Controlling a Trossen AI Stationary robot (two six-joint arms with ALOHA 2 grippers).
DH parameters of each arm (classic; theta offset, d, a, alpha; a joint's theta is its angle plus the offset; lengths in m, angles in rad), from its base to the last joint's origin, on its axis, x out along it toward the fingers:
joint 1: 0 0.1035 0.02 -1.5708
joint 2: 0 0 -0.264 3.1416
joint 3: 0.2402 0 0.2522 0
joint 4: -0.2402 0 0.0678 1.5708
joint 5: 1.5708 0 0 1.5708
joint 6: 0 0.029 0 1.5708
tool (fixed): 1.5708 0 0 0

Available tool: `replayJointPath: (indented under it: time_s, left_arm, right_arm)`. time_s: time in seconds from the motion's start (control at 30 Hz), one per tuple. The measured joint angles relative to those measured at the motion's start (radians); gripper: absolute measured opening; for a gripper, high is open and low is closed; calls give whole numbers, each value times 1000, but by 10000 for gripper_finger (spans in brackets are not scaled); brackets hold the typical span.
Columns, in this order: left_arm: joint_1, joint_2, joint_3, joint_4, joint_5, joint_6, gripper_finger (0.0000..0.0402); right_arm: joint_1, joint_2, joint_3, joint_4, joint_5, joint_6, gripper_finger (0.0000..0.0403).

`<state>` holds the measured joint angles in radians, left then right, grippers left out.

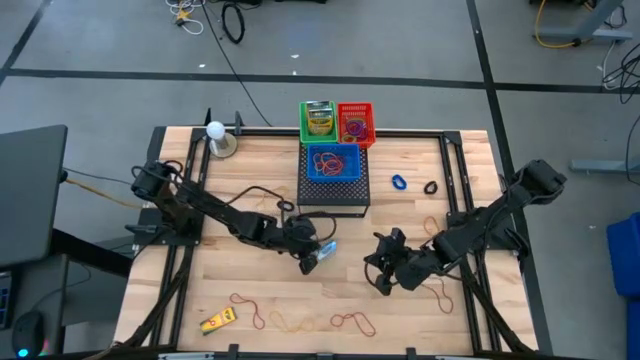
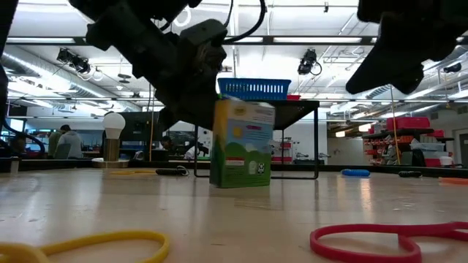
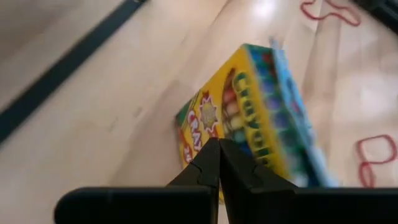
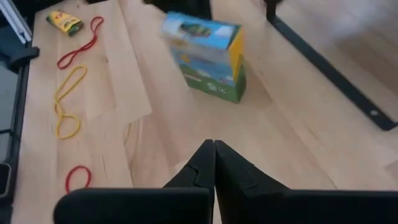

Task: Pick & Place Office Desk Supplies
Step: Put the box of crayon into the green bin on the shelf

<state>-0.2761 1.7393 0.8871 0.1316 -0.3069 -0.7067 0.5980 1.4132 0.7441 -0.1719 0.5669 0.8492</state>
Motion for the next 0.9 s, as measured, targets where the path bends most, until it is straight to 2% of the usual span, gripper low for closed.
replayJointPath:
  time_s: [0.17, 0.33, 0.4, 0.5, 0.6, 0.77, 0.9]
  left_arm:
    - [-29, 11, 0, 2, -4, -37, 6]
    - [-46, 11, 0, 3, -4, -37, 5]
    - [-46, 10, 0, 5, -4, -42, 5]
    - [-48, 11, 0, 13, 17, -42, 5]
    - [-56, 10, 0, 5, 38, -42, 6]
    - [-57, 10, 2, -21, 91, -67, 19]
    - [-54, 9, 67, -168, 98, -41, 50]
  right_arm:
    - [-83, 30, 0, 63, -108, -2, 5]
    - [-179, 170, 0, 279, -314, -61, 6]
    - [-207, 228, 1, 352, -347, -60, 6]
    - [-236, 278, 4, 445, -348, -43, 6]
    - [-249, 282, 4, 449, -338, -34, 6]
    - [-238, 237, 5, 327, -334, -34, 7]
    - [-214, 211, 5, 244, -334, -35, 7]
